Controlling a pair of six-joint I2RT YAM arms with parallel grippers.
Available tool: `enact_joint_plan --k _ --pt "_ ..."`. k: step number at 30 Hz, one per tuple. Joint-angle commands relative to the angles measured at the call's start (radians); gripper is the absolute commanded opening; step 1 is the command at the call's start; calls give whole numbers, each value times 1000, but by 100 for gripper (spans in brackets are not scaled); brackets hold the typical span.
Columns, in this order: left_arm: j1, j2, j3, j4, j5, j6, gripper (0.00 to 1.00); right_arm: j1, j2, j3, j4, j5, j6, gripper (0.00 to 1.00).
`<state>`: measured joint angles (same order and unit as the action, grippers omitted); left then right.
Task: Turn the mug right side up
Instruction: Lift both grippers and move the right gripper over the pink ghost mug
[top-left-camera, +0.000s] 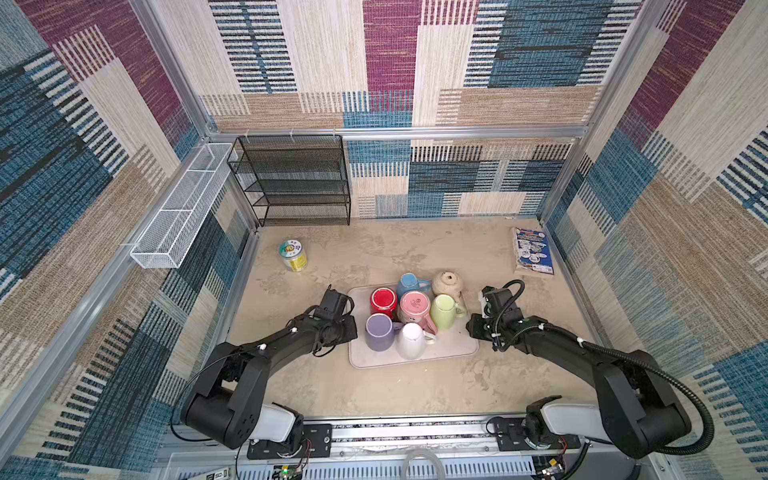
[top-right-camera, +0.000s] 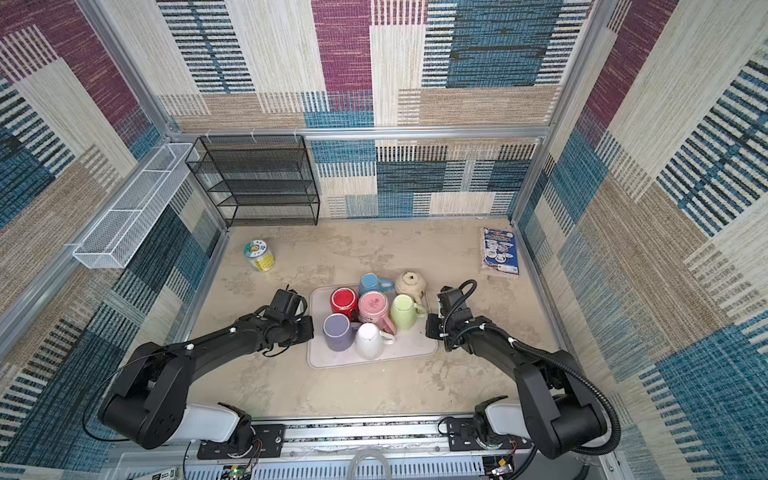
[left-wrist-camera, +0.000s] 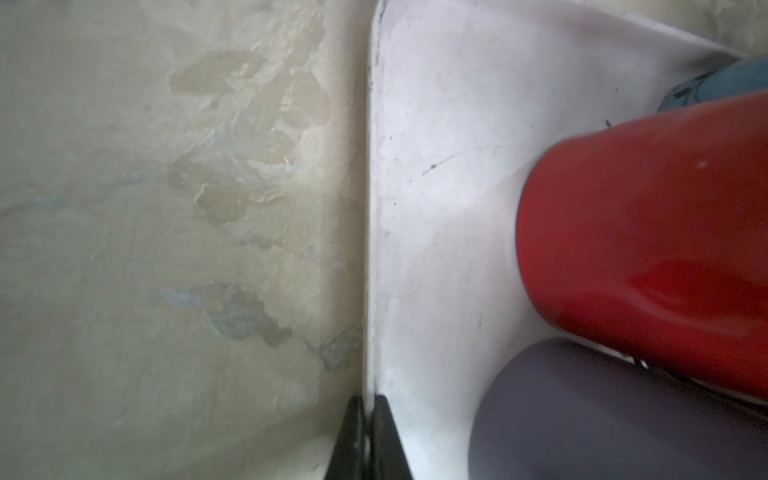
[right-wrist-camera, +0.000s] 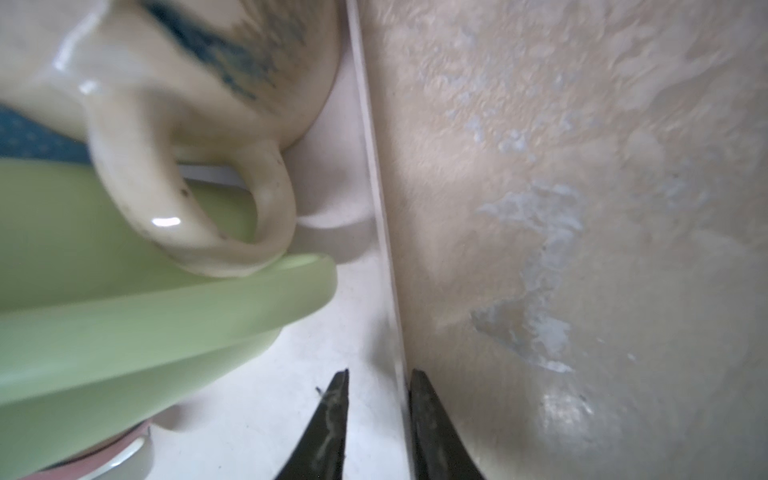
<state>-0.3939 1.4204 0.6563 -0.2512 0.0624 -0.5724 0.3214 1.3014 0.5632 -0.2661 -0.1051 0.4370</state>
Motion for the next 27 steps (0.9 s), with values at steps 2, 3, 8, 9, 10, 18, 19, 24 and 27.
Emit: enact_joint_plan --k 2,3,8,9,10,18,19,24,27 --pt "3 -36 76 -118 -31 30 12 2 -29 51 -65 68 1 37" --pt "3 -49 96 -145 -42 38 14 1 -38 65 -79 83 -1 39" --pt "4 -124 178 -249 -100 74 21 2 -92 132 -134 124 -27 43" --pt "4 -136 188 -261 -107 76 22 1 -96 151 -146 117 -42 44" --pt "4 -145 203 -277 -113 78 24 1 -98 173 -160 104 -61 45" --pt "4 -222 314 -403 -156 66 44 8 -159 322 -255 -5 -249 49" --pt "4 -231 326 -424 -183 60 46 13 -162 338 -267 -11 -261 50" --pt "4 -309 402 -519 -240 47 65 82 -147 386 -287 -64 -297 50" --pt "5 -383 417 -521 -197 75 74 155 -113 391 -295 -49 -309 50"
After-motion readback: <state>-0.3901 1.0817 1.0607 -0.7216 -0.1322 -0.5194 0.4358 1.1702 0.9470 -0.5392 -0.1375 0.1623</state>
